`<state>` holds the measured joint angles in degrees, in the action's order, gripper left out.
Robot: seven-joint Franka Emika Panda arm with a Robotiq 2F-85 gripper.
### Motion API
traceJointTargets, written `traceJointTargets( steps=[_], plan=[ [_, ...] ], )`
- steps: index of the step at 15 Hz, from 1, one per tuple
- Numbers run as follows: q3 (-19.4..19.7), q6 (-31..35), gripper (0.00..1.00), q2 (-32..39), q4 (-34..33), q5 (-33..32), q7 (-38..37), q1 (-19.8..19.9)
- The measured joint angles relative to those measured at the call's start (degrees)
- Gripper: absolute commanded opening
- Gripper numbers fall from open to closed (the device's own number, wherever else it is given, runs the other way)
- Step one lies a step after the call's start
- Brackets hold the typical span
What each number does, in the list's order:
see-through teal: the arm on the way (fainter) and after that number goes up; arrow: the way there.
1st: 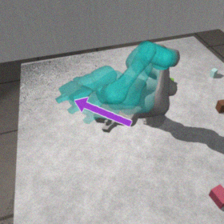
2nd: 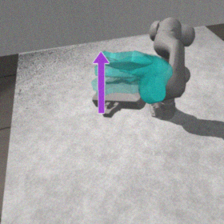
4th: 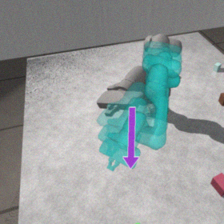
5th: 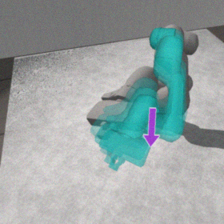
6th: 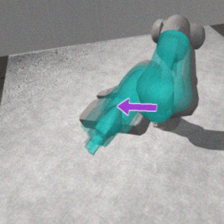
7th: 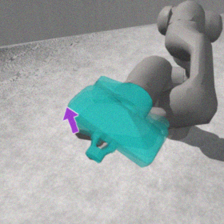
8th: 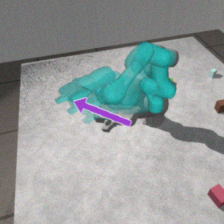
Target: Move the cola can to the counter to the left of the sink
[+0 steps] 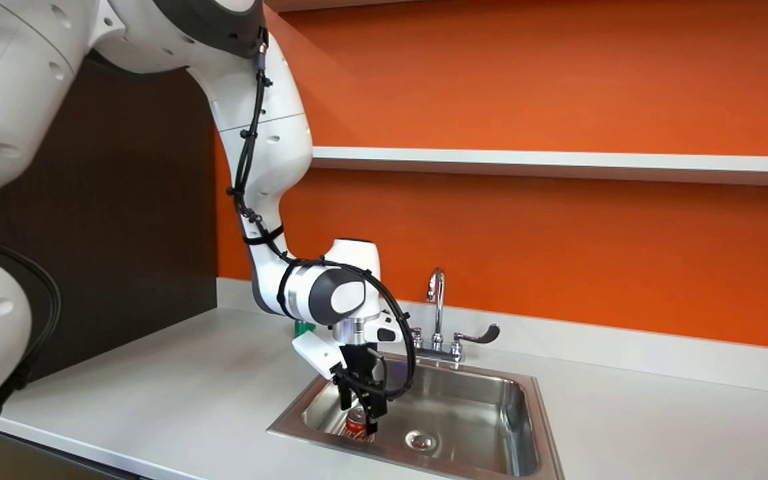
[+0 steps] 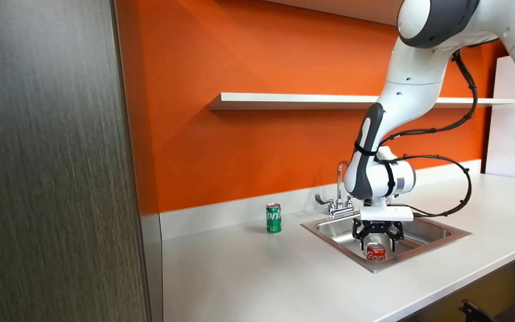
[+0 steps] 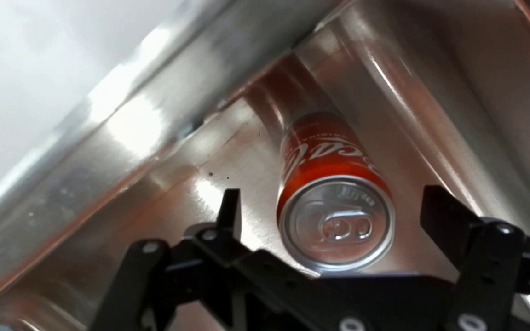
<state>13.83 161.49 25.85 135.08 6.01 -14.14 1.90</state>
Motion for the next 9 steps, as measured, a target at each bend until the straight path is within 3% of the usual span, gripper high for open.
traceJointTargets(
  steps=[9],
  plan=[
    [1.4, 0.0, 1.0, 1.5, -0.9, 0.0, -1.5, -1.2]
  ],
)
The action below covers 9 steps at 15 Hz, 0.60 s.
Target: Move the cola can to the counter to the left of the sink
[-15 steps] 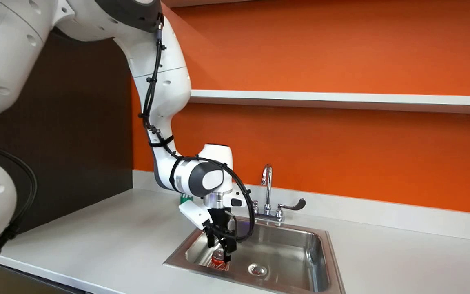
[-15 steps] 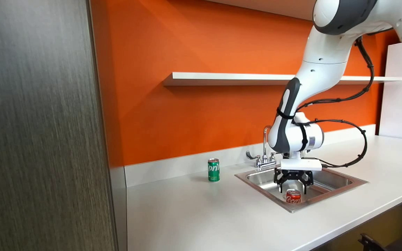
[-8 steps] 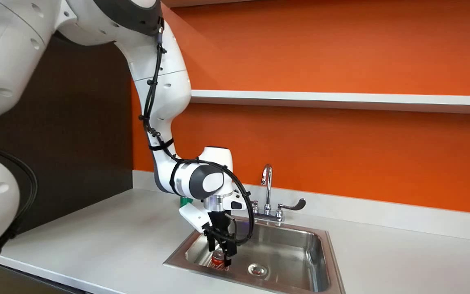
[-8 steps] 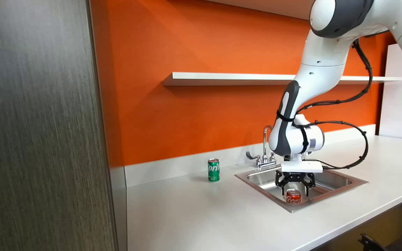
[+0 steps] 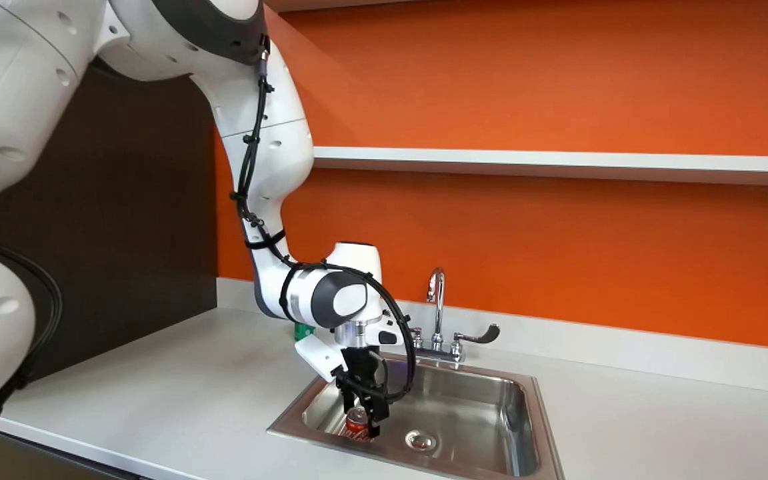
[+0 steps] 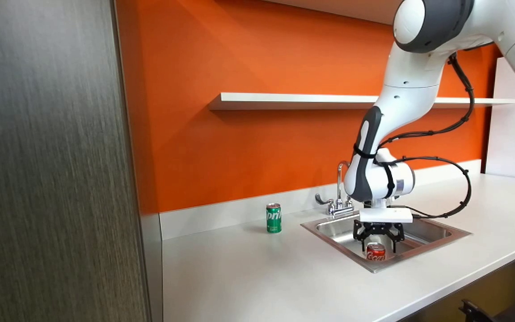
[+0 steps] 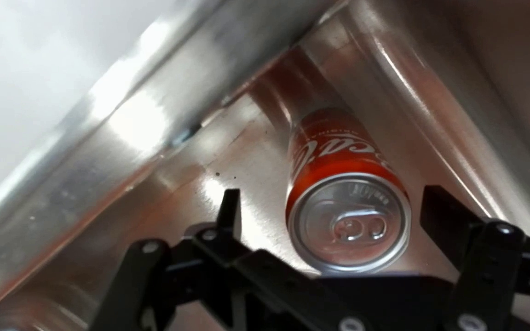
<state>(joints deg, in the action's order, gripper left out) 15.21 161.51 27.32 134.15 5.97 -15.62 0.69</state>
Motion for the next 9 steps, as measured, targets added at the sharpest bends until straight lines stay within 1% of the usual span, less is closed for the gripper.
traceJointTargets(
  steps=[4, 5, 6, 7, 8, 9],
  plan=[
    [0.4, 0.0, 1.0, 0.8, -0.4, 0.0, -0.3, -0.5],
    [0.5, 0.0, 0.75, 1.0, -0.5, 0.0, -0.4, -0.7],
    [0.5, 0.0, 0.72, 1.2, -0.6, 0.0, -0.4, -0.7],
    [0.6, 0.0, 0.66, 1.4, -0.7, 0.0, -0.5, -0.8],
    [0.6, 0.0, 0.56, 1.5, -0.8, 0.0, -0.6, -0.8],
    [0.6, 0.1, 0.49, 1.6, -0.9, 0.0, -0.7, -0.8]
  ],
)
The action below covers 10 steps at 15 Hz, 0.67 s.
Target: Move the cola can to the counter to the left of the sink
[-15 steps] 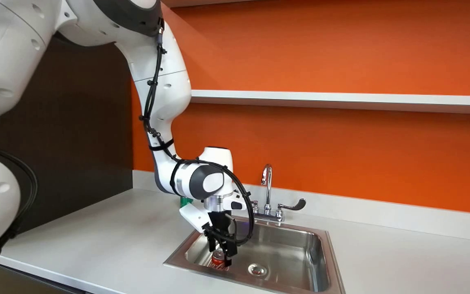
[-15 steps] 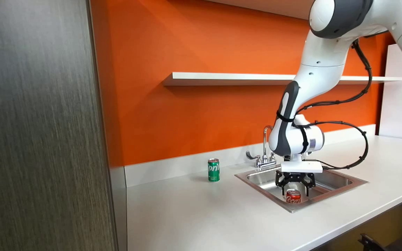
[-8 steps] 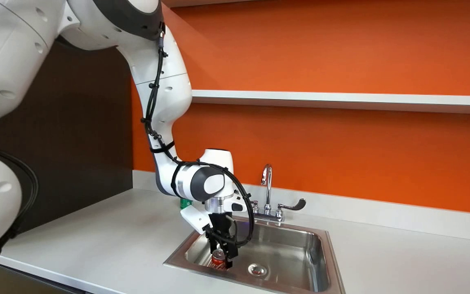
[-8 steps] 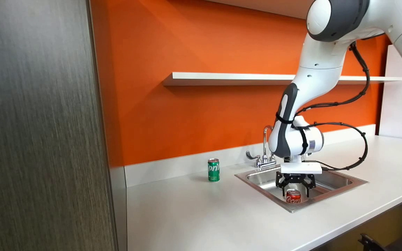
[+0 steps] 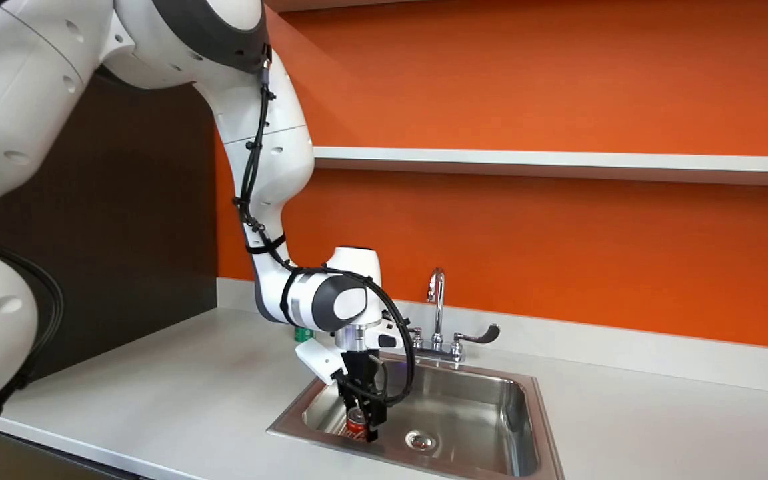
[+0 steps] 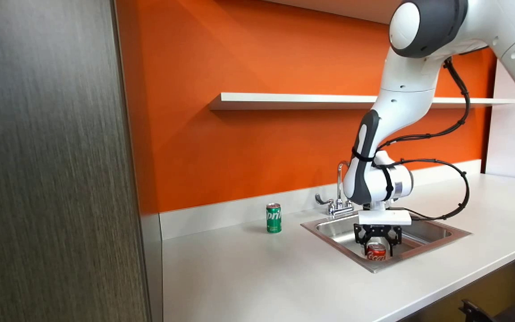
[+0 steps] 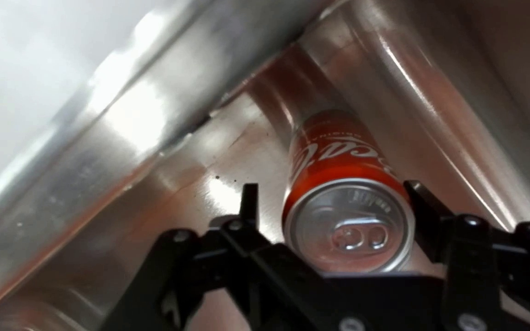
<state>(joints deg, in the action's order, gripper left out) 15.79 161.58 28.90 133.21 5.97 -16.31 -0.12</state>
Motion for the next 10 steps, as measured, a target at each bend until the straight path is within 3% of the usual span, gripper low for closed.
traceJointTargets(
  steps=[1, 2, 10],
  plan=[
    [0.0, 0.0, 0.41, 0.0, -0.1, 0.0, -0.1, -0.1],
    [0.0, 0.0, 0.39, 0.0, -0.2, 0.0, -0.3, -0.1],
    [0.7, 0.0, 0.39, 0.0, -0.7, -0.3, -1.0, -1.4]
  ],
)
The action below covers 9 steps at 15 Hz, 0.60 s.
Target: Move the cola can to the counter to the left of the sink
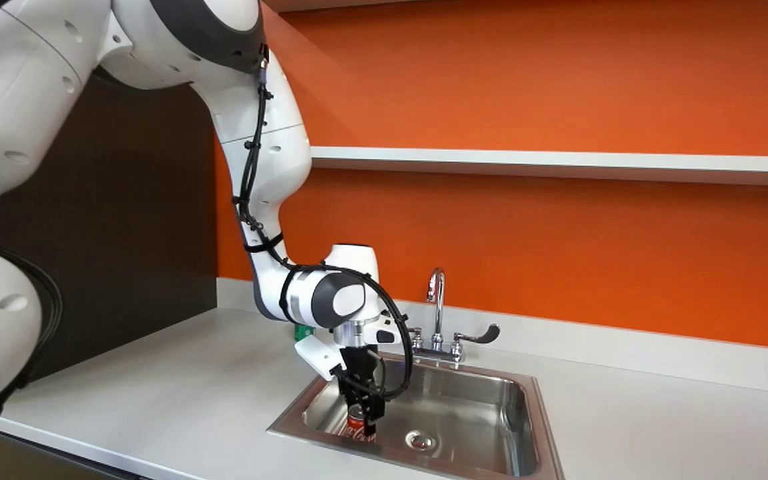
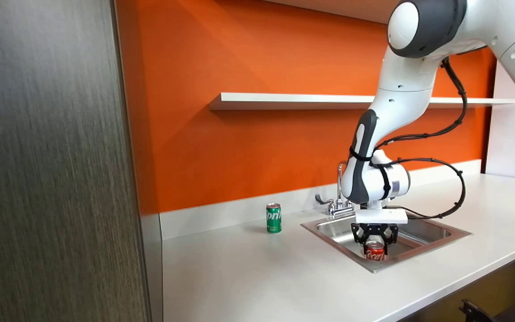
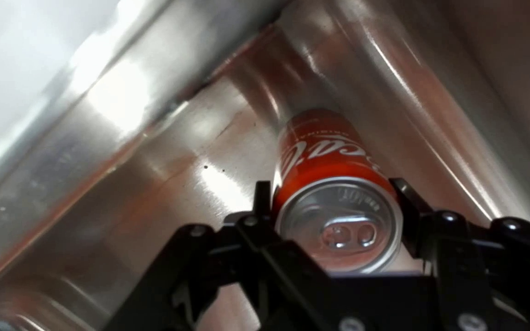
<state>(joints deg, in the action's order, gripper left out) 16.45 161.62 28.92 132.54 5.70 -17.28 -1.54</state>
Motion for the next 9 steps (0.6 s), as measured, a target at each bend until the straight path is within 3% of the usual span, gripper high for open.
traceJointTargets(
  steps=[9],
  plan=[
    [4.4, -0.4, 0.39, -4.8, 0.2, -5.1, -2.9, -3.5]
  ],
)
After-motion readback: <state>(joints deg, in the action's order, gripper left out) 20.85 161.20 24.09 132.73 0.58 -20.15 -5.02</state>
